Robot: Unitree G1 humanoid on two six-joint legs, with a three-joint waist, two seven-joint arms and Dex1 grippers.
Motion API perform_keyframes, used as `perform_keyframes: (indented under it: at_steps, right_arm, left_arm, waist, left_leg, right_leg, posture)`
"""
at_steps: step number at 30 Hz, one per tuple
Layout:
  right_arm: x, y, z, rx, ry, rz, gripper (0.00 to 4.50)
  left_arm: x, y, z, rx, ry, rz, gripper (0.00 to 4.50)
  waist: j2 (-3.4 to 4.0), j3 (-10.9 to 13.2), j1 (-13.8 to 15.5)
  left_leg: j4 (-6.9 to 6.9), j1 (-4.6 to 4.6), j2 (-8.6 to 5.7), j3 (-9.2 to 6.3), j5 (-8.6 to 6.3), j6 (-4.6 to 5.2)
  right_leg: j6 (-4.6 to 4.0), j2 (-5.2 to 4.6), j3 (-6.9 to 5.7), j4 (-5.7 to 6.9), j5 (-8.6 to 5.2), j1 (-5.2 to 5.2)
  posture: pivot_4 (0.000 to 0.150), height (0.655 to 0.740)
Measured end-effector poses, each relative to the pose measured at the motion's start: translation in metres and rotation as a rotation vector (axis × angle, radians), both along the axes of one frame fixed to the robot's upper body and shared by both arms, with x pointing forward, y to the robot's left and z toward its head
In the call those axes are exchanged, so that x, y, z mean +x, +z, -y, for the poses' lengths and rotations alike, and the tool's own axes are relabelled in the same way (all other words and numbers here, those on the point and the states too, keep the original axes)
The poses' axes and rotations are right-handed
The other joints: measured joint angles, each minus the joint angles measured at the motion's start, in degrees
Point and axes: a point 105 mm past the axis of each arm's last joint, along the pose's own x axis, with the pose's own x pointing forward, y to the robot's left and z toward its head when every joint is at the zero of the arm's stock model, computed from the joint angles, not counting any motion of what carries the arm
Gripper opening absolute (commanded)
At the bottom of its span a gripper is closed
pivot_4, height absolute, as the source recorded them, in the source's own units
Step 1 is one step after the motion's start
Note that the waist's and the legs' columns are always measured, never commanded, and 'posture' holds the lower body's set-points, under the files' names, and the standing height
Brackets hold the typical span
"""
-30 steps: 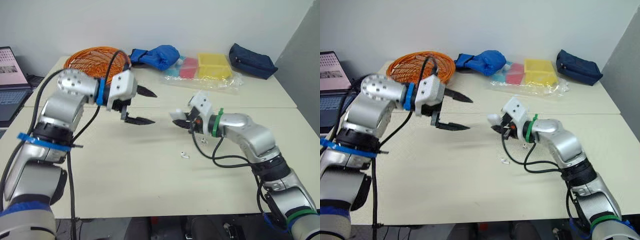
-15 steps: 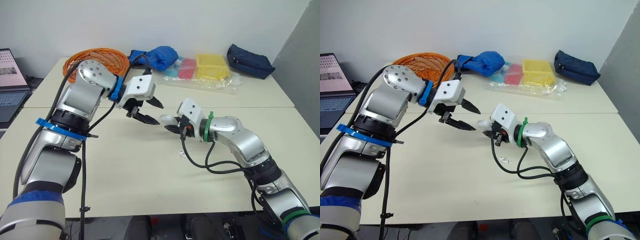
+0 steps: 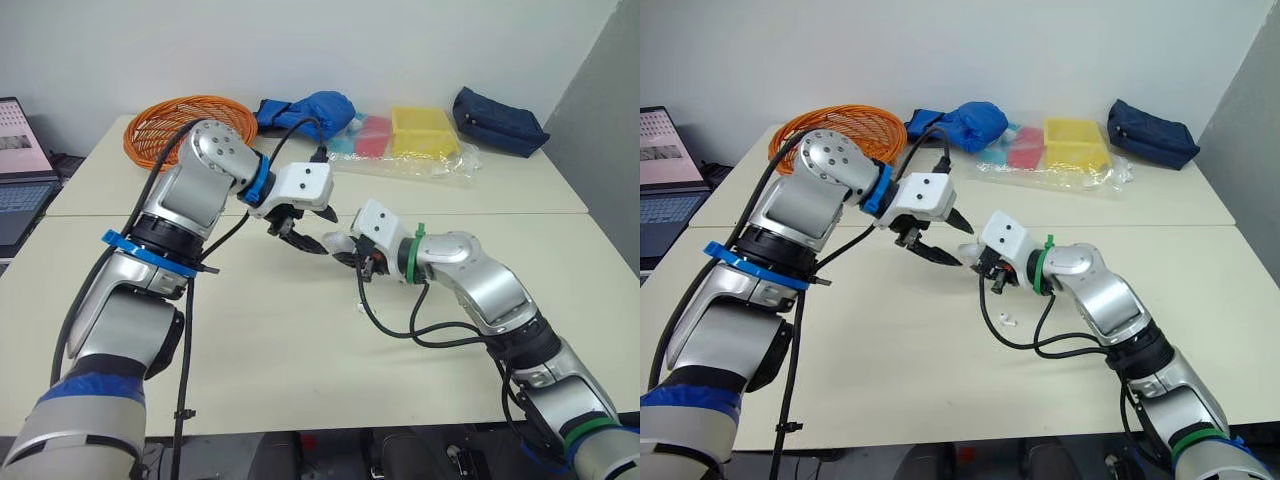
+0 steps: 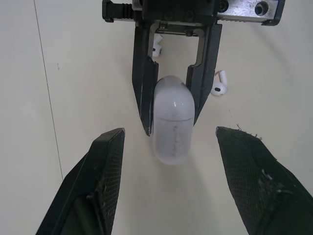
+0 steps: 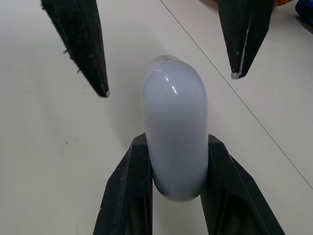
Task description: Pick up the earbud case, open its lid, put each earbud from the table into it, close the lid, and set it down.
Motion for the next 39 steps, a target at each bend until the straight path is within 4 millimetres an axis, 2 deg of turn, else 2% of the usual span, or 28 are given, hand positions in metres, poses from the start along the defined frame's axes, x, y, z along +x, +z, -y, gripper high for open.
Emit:
perform_keyframes:
  at_steps: [7,18,21,27,39]
  right_arm:
    - [0.0,0.001,-0.005,-0.001,-0.004,0.007,0.87]
    - [0.0,0.0,-0.006,-0.003,-0.005,-0.004,0.87]
    - [0.0,0.0,-0.006,-0.003,-0.005,-0.004,0.87]
    - [0.001,0.004,-0.008,0.016,-0.012,-0.016,0.87]
    - [0.001,0.004,-0.009,0.023,-0.017,-0.033,0.87]
  left_arm:
    - [0.002,-0.01,-0.003,0.025,0.017,0.01,3.06]
    - [0.005,-0.012,-0.003,0.017,0.026,0.017,3.06]
    - [0.005,-0.011,-0.003,0.018,0.02,0.023,2.5]
    - [0.004,-0.011,-0.004,0.02,0.018,0.023,0.74]
    - [0.004,-0.011,-0.005,0.027,0.016,0.027,0.74]
  waist:
    - [0.0,0.0,-0.05]
    - [0.0,0.0,-0.01]
    - [0.0,0.0,-0.01]
    - [0.0,0.0,-0.01]
    - [0.0,0.0,-0.01]
  left_leg:
    - [0.0,-0.01,0.01,-0.01,0.0,0.0]
    - [0.01,-0.04,0.0,-0.02,0.0,0.0]
    - [0.01,-0.04,0.0,-0.01,0.0,0.0]
    - [0.01,-0.04,0.0,-0.02,0.0,0.0]
    - [0.01,-0.04,0.0,-0.02,0.0,0.0]
  right_leg:
    - [0.0,0.01,0.0,0.03,0.0,-0.02]
    - [0.0,0.0,-0.02,0.02,0.0,-0.03]
    - [0.0,0.0,-0.01,0.02,0.0,-0.03]
    - [0.0,0.0,-0.02,0.03,0.0,-0.04]
    - [0.0,0.0,-0.02,0.03,0.01,-0.04]
  posture:
    - [0.15,0.74]
    - [0.15,0.74]
    - [0.15,0.74]
    - [0.15,0.74]
    - [0.15,0.74]
